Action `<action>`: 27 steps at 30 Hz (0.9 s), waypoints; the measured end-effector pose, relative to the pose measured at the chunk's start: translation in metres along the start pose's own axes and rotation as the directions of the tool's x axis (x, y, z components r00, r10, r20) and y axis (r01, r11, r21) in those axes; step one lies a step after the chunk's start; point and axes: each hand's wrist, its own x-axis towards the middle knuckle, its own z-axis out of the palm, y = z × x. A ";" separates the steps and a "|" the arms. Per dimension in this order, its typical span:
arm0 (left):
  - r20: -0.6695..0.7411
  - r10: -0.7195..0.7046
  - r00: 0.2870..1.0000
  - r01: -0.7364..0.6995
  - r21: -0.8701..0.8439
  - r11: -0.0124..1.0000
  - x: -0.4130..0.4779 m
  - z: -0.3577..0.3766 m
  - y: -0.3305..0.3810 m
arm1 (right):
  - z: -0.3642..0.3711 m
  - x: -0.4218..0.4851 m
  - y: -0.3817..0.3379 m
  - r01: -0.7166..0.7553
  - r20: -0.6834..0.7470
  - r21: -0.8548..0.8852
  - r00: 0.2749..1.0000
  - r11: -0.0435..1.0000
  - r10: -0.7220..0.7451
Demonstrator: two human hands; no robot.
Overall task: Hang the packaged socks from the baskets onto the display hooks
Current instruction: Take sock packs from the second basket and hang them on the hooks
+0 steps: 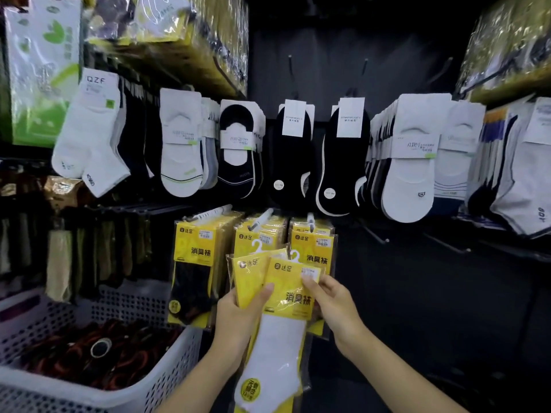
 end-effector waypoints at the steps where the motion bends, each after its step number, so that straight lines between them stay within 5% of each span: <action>1: -0.007 0.016 1.000 -0.016 0.008 1.000 0.000 -0.002 0.001 | -0.003 0.001 -0.001 -0.006 -0.023 0.015 1.000 1.000 0.006; 6: -0.016 0.081 0.997 -0.078 0.121 0.990 0.006 -0.019 0.010 | -0.023 0.015 -0.018 0.045 -0.226 0.045 0.973 0.998 -0.034; 14: -0.016 0.119 0.993 -0.115 0.149 0.982 0.018 -0.037 0.014 | -0.013 0.049 -0.033 0.113 -0.225 -0.149 0.963 0.982 -0.145; 27: 0.020 0.083 0.996 -0.085 0.144 0.986 0.014 -0.032 0.002 | -0.021 0.082 0.013 -0.098 -0.543 -0.236 0.838 0.967 -0.047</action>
